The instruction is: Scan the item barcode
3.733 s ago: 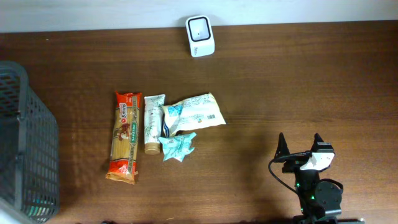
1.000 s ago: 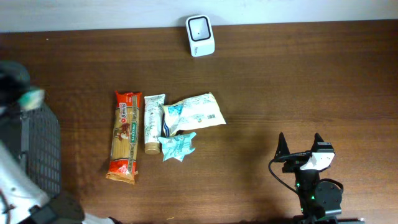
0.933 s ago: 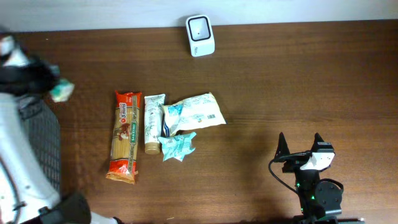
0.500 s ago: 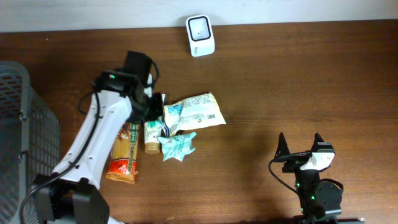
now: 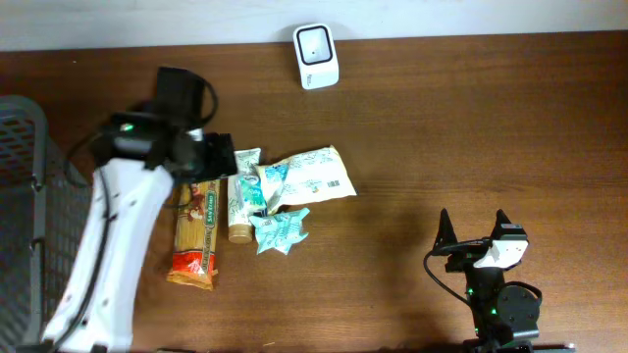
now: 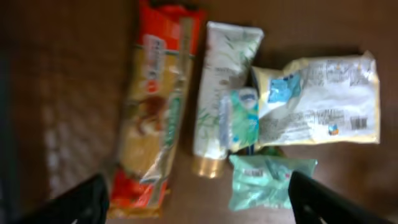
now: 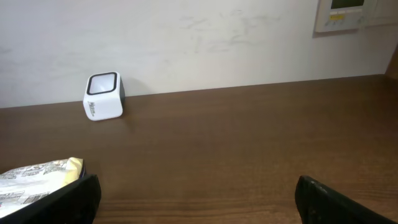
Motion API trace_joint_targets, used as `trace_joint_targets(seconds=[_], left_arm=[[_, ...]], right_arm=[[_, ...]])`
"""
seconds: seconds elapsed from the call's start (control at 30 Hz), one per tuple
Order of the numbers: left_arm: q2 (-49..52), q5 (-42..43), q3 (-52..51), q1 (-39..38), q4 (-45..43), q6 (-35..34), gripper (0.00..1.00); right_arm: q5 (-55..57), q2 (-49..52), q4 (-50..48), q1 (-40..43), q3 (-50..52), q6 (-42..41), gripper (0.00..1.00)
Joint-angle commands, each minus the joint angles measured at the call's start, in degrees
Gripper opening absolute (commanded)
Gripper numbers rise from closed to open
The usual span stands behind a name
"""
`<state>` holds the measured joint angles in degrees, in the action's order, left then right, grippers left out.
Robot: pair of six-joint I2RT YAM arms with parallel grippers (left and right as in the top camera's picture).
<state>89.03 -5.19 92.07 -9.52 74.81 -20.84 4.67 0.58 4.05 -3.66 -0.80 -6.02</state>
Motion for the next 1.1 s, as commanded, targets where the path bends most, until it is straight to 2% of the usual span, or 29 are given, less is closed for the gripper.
trace_joint_targets(seconds=[0.0, 0.1, 0.2, 0.4, 0.53, 0.67, 0.83, 0.97, 1.07], left_arm=[[-5.6, 0.5, 3.1, 7.3, 5.6, 3.1, 0.92], [-8.9, 4.4, 3.2, 14.8, 10.0, 8.2, 0.92], [-9.6, 4.2, 3.2, 21.2, 13.9, 12.5, 0.92], [-9.5, 4.0, 3.2, 33.3, 12.9, 20.1, 0.92], [-9.5, 3.7, 3.2, 34.6, 12.4, 22.2, 0.92], [-9.5, -0.1, 3.2, 34.6, 11.8, 22.2, 0.92], [-9.3, -0.3, -1.3, 34.6, 9.8, 22.3, 0.93], [-9.3, -2.2, -4.3, 34.9, 8.2, 23.5, 0.89], [-9.3, -3.1, -4.3, 37.0, 6.3, 23.5, 0.89]], right_arm=[[0.1, -0.4, 0.2, 0.3, 0.5, -0.3, 0.99], [0.1, -0.4, 0.2, 0.3, 0.5, -0.3, 0.98], [0.1, -0.4, 0.2, 0.3, 0.5, -0.3, 0.99], [0.1, -0.4, 0.2, 0.3, 0.5, -0.3, 0.99], [0.1, -0.4, 0.2, 0.3, 0.5, -0.3, 0.99], [0.1, -0.4, 0.2, 0.3, 0.5, -0.3, 0.99], [0.1, -0.4, 0.2, 0.3, 0.5, -0.3, 0.99], [0.1, -0.4, 0.2, 0.3, 0.5, -0.3, 0.99], [0.1, -0.4, 0.2, 0.3, 0.5, -0.3, 0.99]])
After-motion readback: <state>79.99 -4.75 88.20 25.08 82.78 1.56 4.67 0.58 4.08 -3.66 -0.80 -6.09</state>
